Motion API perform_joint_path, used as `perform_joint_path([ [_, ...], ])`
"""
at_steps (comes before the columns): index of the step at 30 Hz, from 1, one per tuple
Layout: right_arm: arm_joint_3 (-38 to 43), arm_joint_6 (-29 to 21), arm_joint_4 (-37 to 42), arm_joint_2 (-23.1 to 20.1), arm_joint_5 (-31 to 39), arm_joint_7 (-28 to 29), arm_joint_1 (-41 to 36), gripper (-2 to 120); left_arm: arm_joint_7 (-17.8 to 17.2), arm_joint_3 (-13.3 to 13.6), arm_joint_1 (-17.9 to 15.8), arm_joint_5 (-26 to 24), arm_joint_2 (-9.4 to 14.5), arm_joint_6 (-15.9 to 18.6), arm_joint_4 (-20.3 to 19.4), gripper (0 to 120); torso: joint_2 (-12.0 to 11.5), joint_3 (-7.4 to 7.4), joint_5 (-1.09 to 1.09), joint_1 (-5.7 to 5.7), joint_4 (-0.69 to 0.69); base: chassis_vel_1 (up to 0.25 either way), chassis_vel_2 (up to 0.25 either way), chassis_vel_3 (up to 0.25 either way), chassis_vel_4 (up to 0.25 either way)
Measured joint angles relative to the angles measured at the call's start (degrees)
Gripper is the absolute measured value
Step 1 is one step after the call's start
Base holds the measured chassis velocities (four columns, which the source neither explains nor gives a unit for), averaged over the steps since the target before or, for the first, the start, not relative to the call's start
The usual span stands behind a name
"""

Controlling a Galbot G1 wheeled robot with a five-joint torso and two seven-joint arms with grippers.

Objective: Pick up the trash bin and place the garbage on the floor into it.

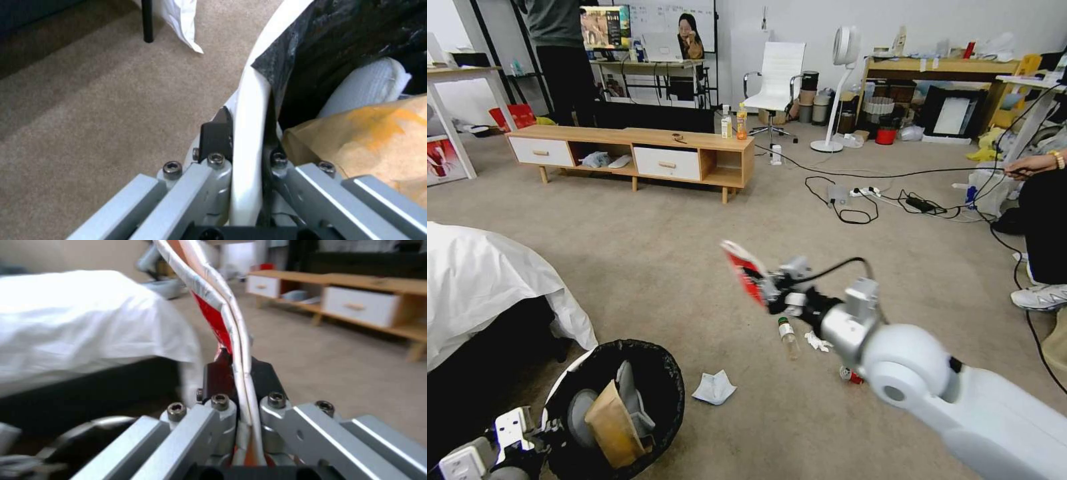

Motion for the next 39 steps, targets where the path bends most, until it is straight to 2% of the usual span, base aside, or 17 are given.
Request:
perform_joint_path([
  [4, -6.7, -1.0, -0.3, 4.3, 5.3, 2.9, 6.7, 1, -0.1, 0.0, 0.5, -0.6, 0.6, 0.0, -0.2, 2, 0.0, 0.00, 0.00, 0.00, -0.03, 0.000, 0.000, 0.000, 0.000],
  [11, -13.1, -2.1, -1.6, 8.3, 10.5, 5.8, 12.0, 1, -0.4, -0.2, 0.7, -1.0, 1.1, 0.0, -0.4, 2, 0.0, 0.00, 0.00, 0.00, -0.02, 0.000, 0.000, 0.000, 0.000],
  [23, -19.6, -4.1, -3.4, 13.3, 13.1, 8.8, 12.8, 1, -0.9, -0.4, 0.4, -2.2, 1.7, 0.0, -0.4, 2, 0.0, 0.00, 0.01, 0.00, -0.02, 0.000, 0.000, 0.000, 0.000],
  [39, -23.7, -7.7, -5.4, 15.6, 12.9, 13.3, 10.0, 1, -1.0, -1.3, 0.3, -3.4, 2.1, 0.0, -0.4, 2, 0.0, -0.01, 0.02, 0.00, -0.02, 0.000, 0.000, 0.000, 0.000],
])
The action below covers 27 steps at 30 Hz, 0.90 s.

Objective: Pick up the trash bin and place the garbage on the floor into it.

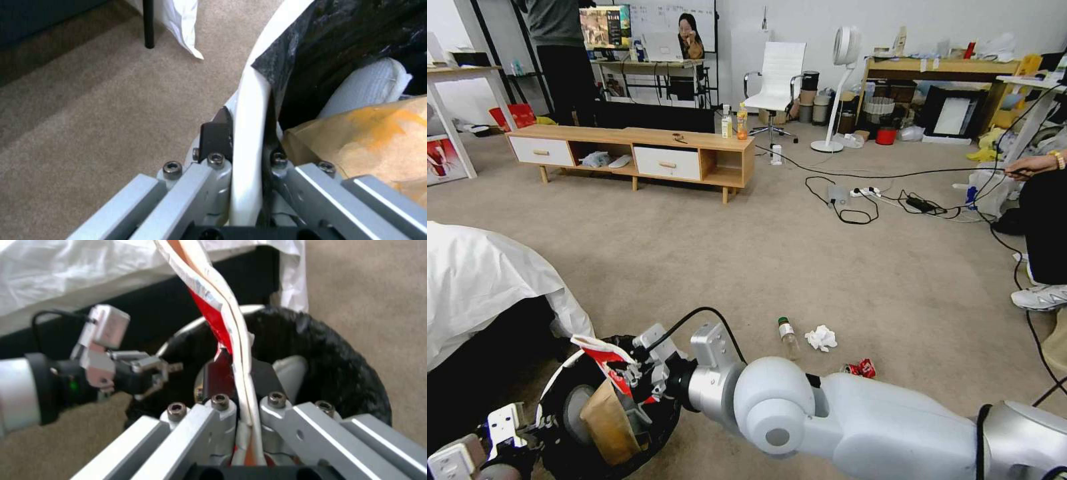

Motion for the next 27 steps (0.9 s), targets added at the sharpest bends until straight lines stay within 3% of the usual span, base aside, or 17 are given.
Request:
perform_joint_path([
  [18, 0.7, -1.0, -4.0, -2.1, -4.5, 0.5, -6.5, 1, 0.0, 0.4, -0.3, -0.1, 0.1, 0.0, 0.8, 2, 0.0, 0.00, 0.00, 0.00, -0.01, 0.000, 0.000, 0.000, 0.000],
  [27, 0.7, -0.6, -7.4, -0.9, -6.1, -0.5, -7.5, 1, 0.0, 0.7, -0.5, 0.0, 0.0, 0.0, 1.1, 2, 0.0, 0.00, 0.00, 0.00, 0.00, 0.000, 0.000, 0.000, 0.000],
])
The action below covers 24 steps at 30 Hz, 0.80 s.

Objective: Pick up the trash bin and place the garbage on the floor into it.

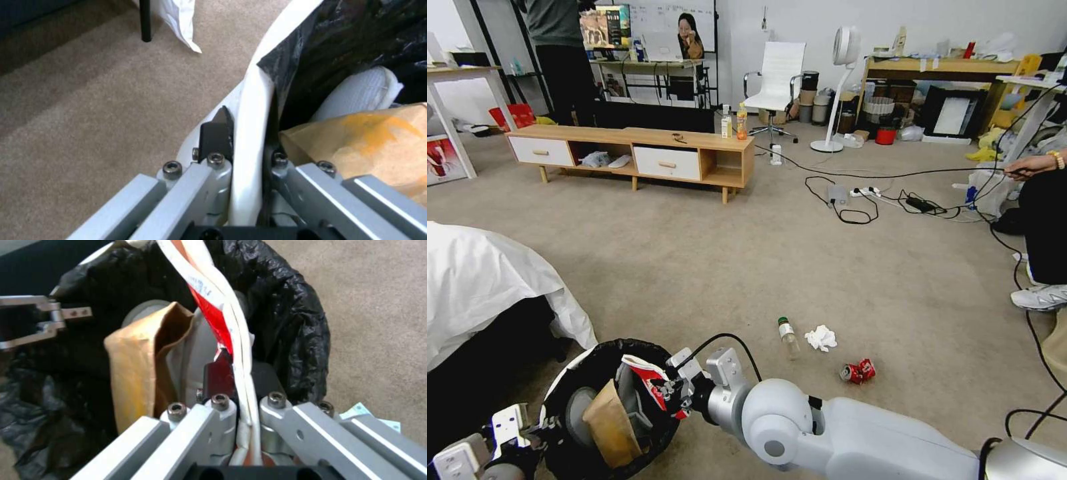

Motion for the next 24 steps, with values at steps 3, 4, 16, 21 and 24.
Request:
perform_joint_path([
  [3, -0.2, 0.6, -1.3, 0.8, -0.4, -0.5, 0.0, 1, 0.0, -0.1, 0.0, 0.0, 0.0, 0.0, 0.0, 2, 0.0, 0.00, 0.00, 0.00, -0.01, 0.000, 0.000, 0.000, 0.000],
  [4, -0.2, 0.6, -1.3, 0.8, -0.4, -0.5, 0.0, 1, 0.0, -0.1, 0.0, 0.0, 0.0, 0.0, 0.0, 2, 0.0, 0.00, 0.00, 0.00, -0.01, 0.000, 0.000, 0.000, 0.000],
  [16, -1.0, 1.4, -3.5, 4.4, -0.5, -0.7, 0.5, 1, 0.3, -0.2, 0.0, 0.0, -0.4, 0.0, 0.2, 2, 0.0, 0.00, 0.00, 0.00, 0.00, 0.000, 0.000, 0.000, 0.000],
  [21, -0.9, 1.3, -2.7, 3.6, -0.4, -0.8, 0.6, 2, 0.3, 0.1, -0.2, 0.2, -0.6, 0.0, 0.4, 2, 0.0, 0.00, 0.00, 0.00, -0.01, 0.000, 0.000, 0.000, 0.000],
  [24, -0.7, 1.3, -2.0, 2.9, -0.4, -0.7, 0.6, 14, 0.3, 0.2, -0.2, 0.3, -0.7, 0.0, 0.6, 2, 0.0, 0.00, 0.00, 0.00, -0.01, 0.000, 0.000, 0.000, 0.000],
])
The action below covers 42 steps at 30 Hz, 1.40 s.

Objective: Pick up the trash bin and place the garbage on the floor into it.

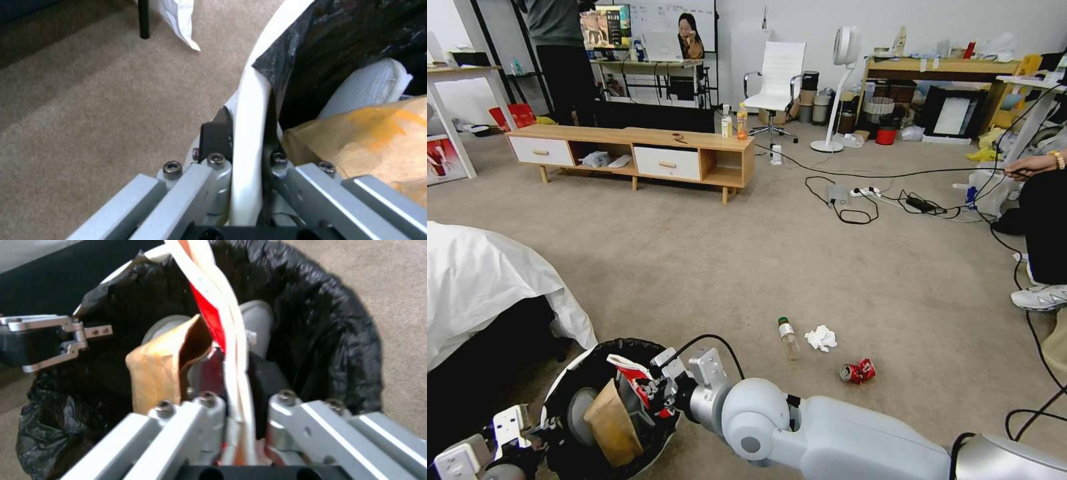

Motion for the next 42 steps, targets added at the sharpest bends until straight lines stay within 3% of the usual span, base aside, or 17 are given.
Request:
perform_joint_path([
  [15, 0.7, -0.9, 2.6, -1.5, 1.0, 1.0, 0.5, 70, 0.0, 0.1, -0.1, 0.1, -0.1, 0.0, 0.3, 2, 0.0, 0.00, 0.00, 0.00, 0.00, 0.000, 0.000, 0.000, 0.000],
  [17, 0.7, -0.9, 2.6, -1.5, 1.0, 1.0, 0.5, 70, 0.0, 0.1, -0.1, 0.1, -0.1, 0.0, 0.3, 2, 0.0, 0.00, 0.00, 0.00, 0.00, 0.000, 0.000, 0.000, 0.000],
  [18, 0.7, -1.0, 2.7, -1.6, 1.0, 1.0, 0.5, 81, 0.0, 0.1, 0.0, 0.1, -0.2, 0.0, 0.3, 2, 0.0, 0.00, 0.00, 0.00, 0.01, 0.000, 0.000, 0.000, 0.000],
  [21, 0.7, -1.1, 2.8, -1.3, 1.0, 1.2, 0.3, 95, 0.0, 0.1, 0.0, 0.2, -0.2, 0.0, 0.3, 2, 0.0, 0.00, 0.00, 0.00, 0.00, 0.000, 0.000, 0.000, 0.000],
  [33, 2.4, -1.2, 4.1, -1.9, 1.2, 1.6, 0.6, 100, 0.1, 0.1, 0.0, 0.4, -0.4, 0.0, 0.5, 2, 0.0, 0.00, 0.00, 0.00, 0.01, 0.000, 0.000, 0.000, 0.000],
  [42, 11.3, -2.2, 11.9, -5.8, 5.1, 1.9, 3.1, 100, 0.1, -0.2, -0.4, 0.6, -0.3, 0.0, 1.4, 2, 0.0, 0.00, 0.01, 0.00, 0.01, 0.000, 0.000, 0.000, 0.000],
])
